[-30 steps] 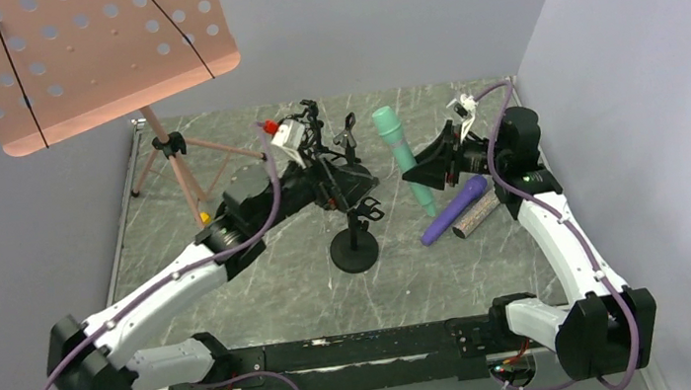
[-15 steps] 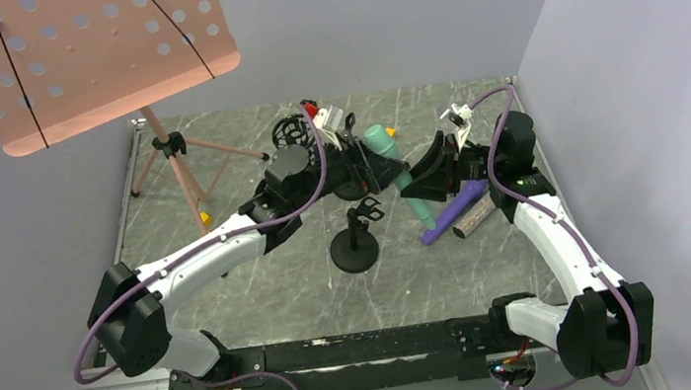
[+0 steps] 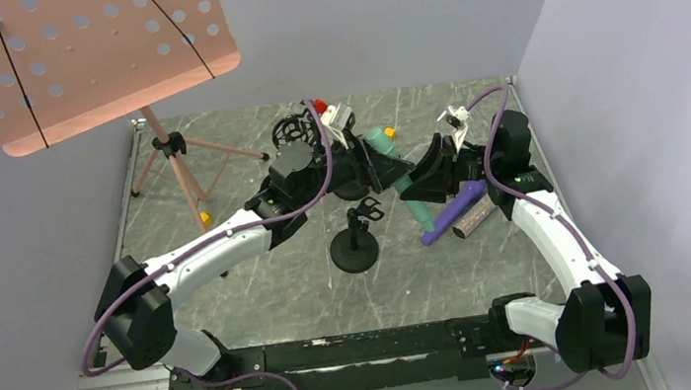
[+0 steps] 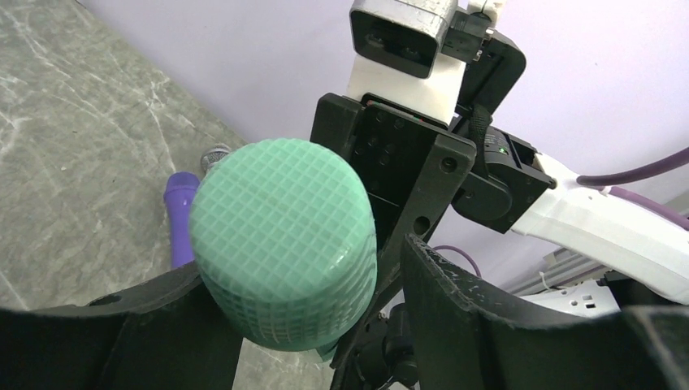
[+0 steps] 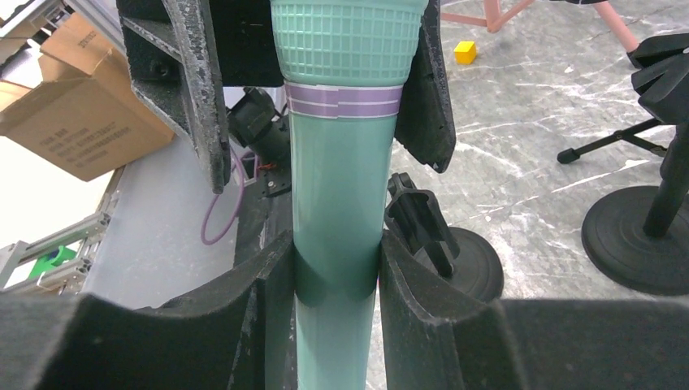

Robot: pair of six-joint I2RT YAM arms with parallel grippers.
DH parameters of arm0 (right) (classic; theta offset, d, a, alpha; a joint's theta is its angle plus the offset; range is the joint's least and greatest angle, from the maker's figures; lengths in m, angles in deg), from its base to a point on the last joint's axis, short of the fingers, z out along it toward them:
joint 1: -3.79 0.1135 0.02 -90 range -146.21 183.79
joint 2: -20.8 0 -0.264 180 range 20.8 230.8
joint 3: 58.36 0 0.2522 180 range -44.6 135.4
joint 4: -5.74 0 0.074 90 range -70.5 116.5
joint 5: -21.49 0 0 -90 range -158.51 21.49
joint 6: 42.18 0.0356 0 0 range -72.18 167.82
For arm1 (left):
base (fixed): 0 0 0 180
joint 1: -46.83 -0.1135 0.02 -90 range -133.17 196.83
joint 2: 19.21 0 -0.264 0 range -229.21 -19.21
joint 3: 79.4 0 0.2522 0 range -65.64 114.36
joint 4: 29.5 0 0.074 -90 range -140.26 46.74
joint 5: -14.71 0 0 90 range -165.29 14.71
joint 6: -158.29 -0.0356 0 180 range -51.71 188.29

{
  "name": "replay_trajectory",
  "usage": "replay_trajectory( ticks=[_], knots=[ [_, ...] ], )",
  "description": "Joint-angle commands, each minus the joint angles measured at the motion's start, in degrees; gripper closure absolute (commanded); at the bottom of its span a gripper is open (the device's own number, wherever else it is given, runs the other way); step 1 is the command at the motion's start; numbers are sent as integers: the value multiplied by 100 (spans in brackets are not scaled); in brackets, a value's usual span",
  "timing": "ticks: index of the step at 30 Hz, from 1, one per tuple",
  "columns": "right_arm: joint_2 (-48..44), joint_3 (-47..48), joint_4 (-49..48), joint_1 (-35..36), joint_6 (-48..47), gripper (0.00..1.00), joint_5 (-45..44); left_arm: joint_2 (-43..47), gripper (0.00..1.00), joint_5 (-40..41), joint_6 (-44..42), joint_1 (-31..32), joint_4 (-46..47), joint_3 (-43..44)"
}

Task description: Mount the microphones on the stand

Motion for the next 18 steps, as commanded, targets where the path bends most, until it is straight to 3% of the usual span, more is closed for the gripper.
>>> replay_trajectory(
  ticks=[1,9,13,14,18],
  knots=[
    [40,168,-265,15,-73,89,175,-5,32,-350,121,74,614,-79],
    [75,142,-293,16,-116,87,237,-51,40,-199,124,98,573,-184],
    [136,149,-289,21,-111,87,247,-60,53,-166,45,99,468,-150],
    [148,156,-274,23,-122,87,248,-51,57,-172,7,93,427,-142],
    [187,180,-144,23,-251,86,239,12,97,-325,-88,100,382,-119]
  ],
)
